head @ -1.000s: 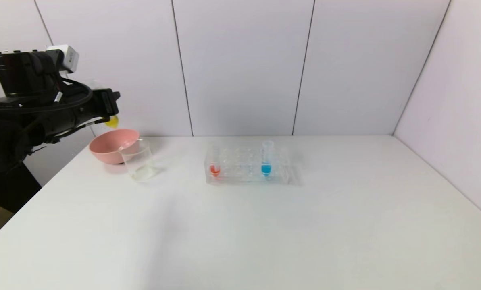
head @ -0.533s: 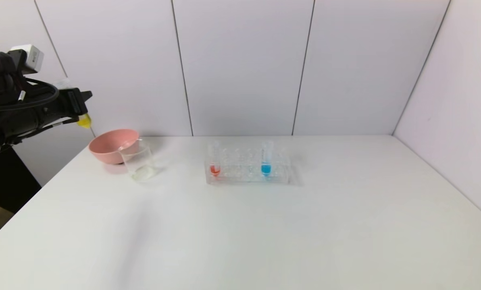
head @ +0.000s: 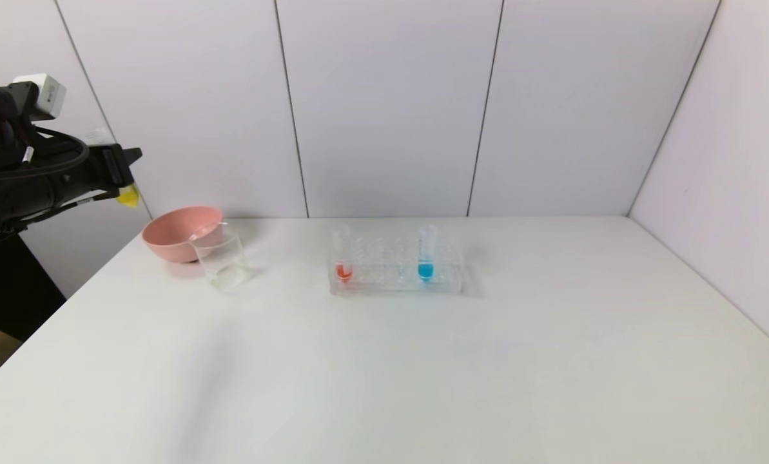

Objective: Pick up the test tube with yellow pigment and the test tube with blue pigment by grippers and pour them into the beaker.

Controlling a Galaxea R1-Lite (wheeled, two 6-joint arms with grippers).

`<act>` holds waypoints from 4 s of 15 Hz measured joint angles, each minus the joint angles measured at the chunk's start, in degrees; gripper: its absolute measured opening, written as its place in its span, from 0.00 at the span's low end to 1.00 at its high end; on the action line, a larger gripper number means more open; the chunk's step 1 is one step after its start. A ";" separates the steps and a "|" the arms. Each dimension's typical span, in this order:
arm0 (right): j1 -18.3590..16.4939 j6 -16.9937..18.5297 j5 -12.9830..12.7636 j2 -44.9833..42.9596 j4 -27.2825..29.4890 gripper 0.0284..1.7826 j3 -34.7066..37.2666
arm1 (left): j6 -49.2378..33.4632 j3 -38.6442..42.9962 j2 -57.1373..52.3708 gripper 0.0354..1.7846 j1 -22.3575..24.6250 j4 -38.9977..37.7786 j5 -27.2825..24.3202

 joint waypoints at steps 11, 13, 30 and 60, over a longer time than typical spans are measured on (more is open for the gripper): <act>0.00 0.00 0.00 0.00 0.02 0.96 0.00 | 2.83 1.57 1.24 0.29 1.62 0.30 -0.20; 0.00 -0.02 0.02 0.00 0.02 0.96 0.00 | 2.90 0.85 1.40 0.29 1.71 0.90 -1.38; 0.00 0.00 0.00 0.00 0.02 0.96 0.00 | 32.40 -19.38 6.01 0.29 10.41 32.39 -28.56; 0.00 0.00 0.00 0.00 0.02 0.96 0.00 | 80.75 -53.31 24.31 0.29 6.53 70.52 -17.37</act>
